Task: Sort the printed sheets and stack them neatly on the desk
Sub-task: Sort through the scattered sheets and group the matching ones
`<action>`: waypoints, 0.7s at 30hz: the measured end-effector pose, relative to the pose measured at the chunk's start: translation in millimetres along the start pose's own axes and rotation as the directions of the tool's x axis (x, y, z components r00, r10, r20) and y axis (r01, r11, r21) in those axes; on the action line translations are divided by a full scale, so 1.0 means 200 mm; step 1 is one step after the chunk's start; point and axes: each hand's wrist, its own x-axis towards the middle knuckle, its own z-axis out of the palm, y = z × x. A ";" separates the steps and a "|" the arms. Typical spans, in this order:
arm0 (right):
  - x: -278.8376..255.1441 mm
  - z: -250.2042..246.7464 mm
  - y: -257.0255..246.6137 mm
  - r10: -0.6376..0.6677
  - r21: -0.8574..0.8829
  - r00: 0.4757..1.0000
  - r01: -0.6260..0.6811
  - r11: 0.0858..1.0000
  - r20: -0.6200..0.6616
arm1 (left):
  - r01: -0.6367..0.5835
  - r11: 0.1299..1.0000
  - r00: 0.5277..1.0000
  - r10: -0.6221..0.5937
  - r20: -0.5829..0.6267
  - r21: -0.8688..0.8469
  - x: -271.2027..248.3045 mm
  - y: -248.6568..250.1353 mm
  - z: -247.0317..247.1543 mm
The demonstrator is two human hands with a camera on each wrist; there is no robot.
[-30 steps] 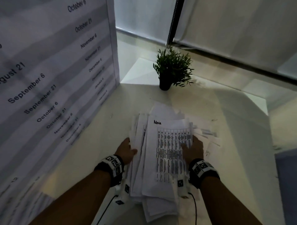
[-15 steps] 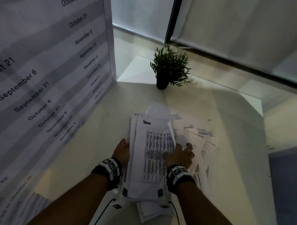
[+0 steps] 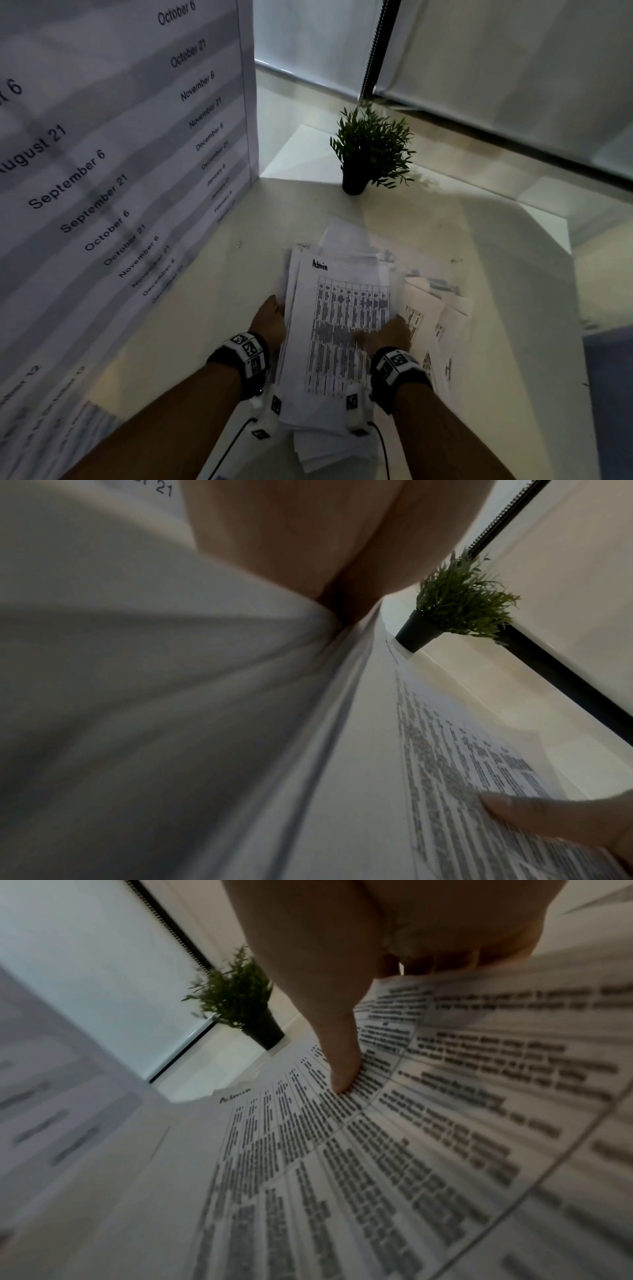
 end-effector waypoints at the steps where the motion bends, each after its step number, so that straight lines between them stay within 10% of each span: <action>1: 0.00 -0.02 0.00 0.005 0.027 1.000 -0.006 1.000 0.013 | 0.016 1.000 1.000 -0.016 0.009 -0.013 0.00 0.00 0.00; 13: 0.14 -0.37 0.04 -0.340 -0.127 0.938 0.345 0.930 0.058 | 0.079 0.997 0.997 -0.078 0.019 -0.022 -0.03 0.02 -0.02; 21: 0.12 -0.28 0.09 -0.277 -0.026 0.954 0.282 0.959 0.114 | 0.143 0.982 0.990 -0.141 0.022 -0.123 -0.06 0.06 0.01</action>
